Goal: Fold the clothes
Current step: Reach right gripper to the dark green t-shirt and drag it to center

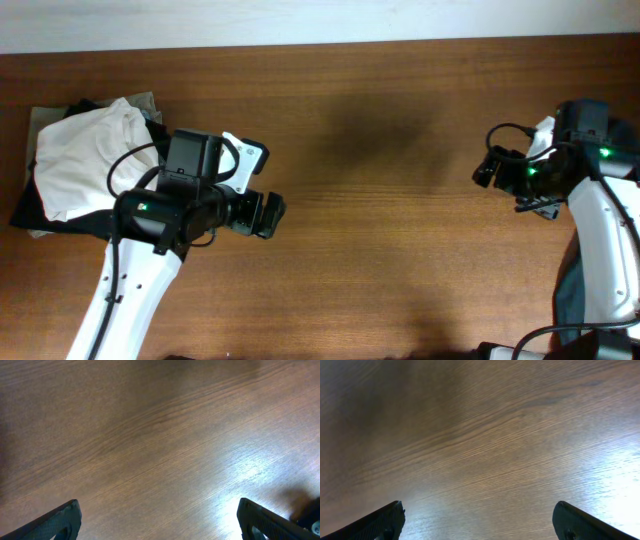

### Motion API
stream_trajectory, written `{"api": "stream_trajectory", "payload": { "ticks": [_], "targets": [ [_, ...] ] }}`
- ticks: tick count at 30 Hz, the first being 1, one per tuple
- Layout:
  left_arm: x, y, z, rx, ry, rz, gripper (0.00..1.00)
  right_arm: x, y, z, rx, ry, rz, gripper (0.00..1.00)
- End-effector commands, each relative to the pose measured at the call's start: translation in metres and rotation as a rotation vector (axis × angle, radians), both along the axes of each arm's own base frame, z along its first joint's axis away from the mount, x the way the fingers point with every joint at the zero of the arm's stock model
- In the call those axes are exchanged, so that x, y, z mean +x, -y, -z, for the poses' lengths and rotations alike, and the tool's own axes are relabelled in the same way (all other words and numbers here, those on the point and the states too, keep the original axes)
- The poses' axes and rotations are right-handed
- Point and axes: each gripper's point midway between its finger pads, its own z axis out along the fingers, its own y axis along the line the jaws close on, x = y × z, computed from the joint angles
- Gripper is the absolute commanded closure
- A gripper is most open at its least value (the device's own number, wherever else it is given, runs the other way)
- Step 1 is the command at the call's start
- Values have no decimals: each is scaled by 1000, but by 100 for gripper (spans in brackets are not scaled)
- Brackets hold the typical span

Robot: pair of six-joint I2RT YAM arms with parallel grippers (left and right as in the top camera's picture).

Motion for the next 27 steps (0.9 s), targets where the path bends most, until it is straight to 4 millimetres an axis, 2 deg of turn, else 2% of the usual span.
{"api": "stream_trajectory", "payload": {
  "ticks": [1,5,10,14,17,19,20,22,23,25,26,27],
  "targets": [
    [4,6,-5,5,22,5,1,2,17,-8,-18,21,61,1],
    [4,6,-4,-2,13,-10,1,4,37,-3,-101,11,98,1],
    [2,14,-3,-1,9,16,1,25,48,16,-107,5,161,0],
    [2,24,10,14,-28,46,1,30,86,28,-173,-6,287,4],
    [7,27,15,15,-31,51,1,19,139,41,-230,-34,423,7],
    [9,28,19,18,-40,51,1,10,184,58,-227,-37,574,11],
    [9,29,22,18,-49,53,1,11,199,65,-213,-17,607,11],
    [10,29,23,19,-52,53,1,24,213,76,-150,48,623,12],
    [11,29,22,18,-46,52,1,38,217,84,-96,98,613,15],
    [13,30,21,14,-37,53,1,54,226,106,-98,122,609,19],
    [13,30,21,14,-38,52,1,57,231,115,-105,121,612,20],
    [13,30,21,14,-38,52,1,62,236,129,-107,127,613,13]
  ]
}}
